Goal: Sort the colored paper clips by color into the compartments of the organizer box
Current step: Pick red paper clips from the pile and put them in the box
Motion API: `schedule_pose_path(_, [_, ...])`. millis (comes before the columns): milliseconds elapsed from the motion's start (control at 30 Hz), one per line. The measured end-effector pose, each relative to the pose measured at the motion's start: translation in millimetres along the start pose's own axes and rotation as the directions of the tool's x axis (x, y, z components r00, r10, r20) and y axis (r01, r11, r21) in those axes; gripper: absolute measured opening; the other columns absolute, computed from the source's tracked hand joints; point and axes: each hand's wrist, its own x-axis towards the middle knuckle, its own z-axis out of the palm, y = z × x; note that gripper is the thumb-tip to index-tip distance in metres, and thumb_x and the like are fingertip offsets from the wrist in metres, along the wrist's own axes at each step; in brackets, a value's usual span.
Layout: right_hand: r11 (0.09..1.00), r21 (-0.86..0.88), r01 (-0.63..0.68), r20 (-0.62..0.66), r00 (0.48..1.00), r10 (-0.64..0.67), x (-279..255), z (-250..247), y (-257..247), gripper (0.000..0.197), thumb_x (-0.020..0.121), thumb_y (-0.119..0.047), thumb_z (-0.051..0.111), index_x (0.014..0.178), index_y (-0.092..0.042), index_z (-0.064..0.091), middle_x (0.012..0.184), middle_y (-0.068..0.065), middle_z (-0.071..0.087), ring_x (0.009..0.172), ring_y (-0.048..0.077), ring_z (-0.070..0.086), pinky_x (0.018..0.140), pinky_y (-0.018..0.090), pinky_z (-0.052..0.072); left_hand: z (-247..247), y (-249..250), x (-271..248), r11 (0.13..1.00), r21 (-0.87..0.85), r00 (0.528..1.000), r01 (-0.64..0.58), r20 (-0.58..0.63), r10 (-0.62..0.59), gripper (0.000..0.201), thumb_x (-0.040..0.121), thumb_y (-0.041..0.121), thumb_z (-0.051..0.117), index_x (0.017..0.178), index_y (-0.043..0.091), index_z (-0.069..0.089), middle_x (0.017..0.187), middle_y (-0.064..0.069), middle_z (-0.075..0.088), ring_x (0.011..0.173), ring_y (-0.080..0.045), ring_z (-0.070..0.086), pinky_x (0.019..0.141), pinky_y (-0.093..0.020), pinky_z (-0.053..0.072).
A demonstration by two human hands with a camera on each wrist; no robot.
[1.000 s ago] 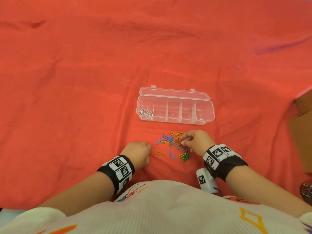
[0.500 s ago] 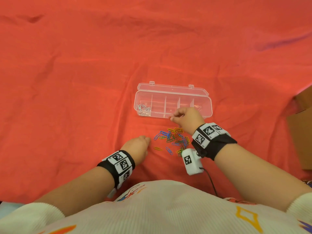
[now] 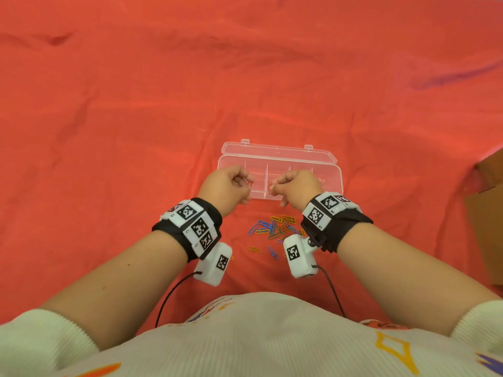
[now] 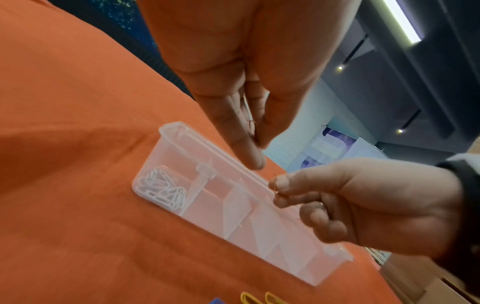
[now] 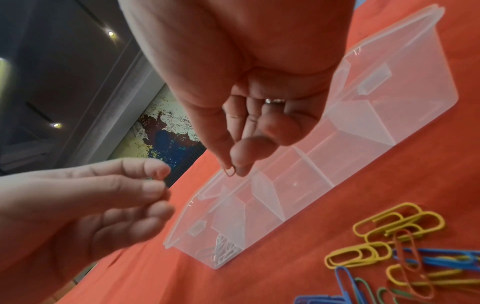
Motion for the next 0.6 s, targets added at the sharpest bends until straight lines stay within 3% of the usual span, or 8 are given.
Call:
schedule_pose_path(67, [1.000,0.003,-0.024,-0.002,1.000,0.024,2,0,-3,0.005,0.077,-0.010,0.068,0.076,-0.015,0.068,0.040,-0.013,0.060,0.028,0.001,0.049,0.037,0.002,0.033,1,0,12,0.999,-0.029,1.000,0.016,-0.019,-0.017,0.023,0.080,-0.009,0.050,0.081,0.012,0.059,0.061,-0.002,0.056,0.053,-0.011,0.062,0.062,-0.029,0.058])
schedule_pose_path(100, [0.999,0.005,-0.031,-0.006,0.999,0.031,3,0,-4,0.006,0.077,-0.011,0.068,0.082,-0.013,0.070,0.033,-0.014,0.055,0.027,0.001,0.048,0.035,0.003,0.032,3,0,16,0.999,-0.038,0.999,0.032,-0.019,-0.033,0.025,0.081,-0.009,0.051,0.078,0.014,0.058,0.060,-0.001,0.055,0.052,-0.008,0.062,0.061,-0.028,0.058])
schedule_pose_path(233, [0.999,0.013,-0.052,-0.013,0.999,0.053,8,6,-9,0.010,0.077,-0.011,0.068,0.087,-0.012,0.070,0.029,-0.013,0.052,0.021,0.000,0.044,0.027,0.007,0.029,11,-3,31,0.997,-0.014,0.995,0.080,-0.056,-0.081,0.024,0.081,-0.007,0.053,0.077,0.017,0.059,0.060,0.001,0.055,0.045,-0.004,0.057,0.056,-0.025,0.054])
schedule_pose_path(367, [0.998,0.021,-0.052,-0.022,0.998,0.053,10,10,-9,0.013,0.078,-0.010,0.066,0.090,-0.014,0.071,0.060,-0.001,0.067,0.024,0.000,0.046,0.031,0.008,0.034,14,0,37,0.997,0.000,0.993,0.082,-0.090,-0.082,0.015,0.085,0.002,0.053,0.085,0.011,0.065,0.067,0.000,0.061,0.064,-0.023,0.063,0.068,-0.034,0.056])
schedule_pose_path(467, [0.997,0.056,-0.059,0.026,0.998,0.057,12,11,-9,0.016,0.082,-0.008,0.061,0.094,-0.014,0.069,0.082,0.014,0.073,0.029,0.002,0.052,0.030,0.010,0.034,10,2,35,0.994,0.056,0.993,0.092,-0.078,-0.087,0.017,0.087,0.011,0.052,0.091,0.009,0.068,0.077,-0.002,0.068,0.071,-0.025,0.068,0.074,-0.034,0.056])
schedule_pose_path(600, [0.997,0.075,0.005,-0.006,1.000,-0.005,8,5,-5,0.018,0.083,-0.006,0.058,0.091,-0.017,0.069,0.076,0.005,0.071,0.036,0.007,0.054,0.031,0.011,0.035,6,2,31,0.989,0.135,0.995,0.060,-0.091,-0.048,0.021,0.083,0.010,0.052,0.094,0.016,0.070,0.080,-0.007,0.069,0.072,-0.025,0.065,0.074,-0.034,0.054])
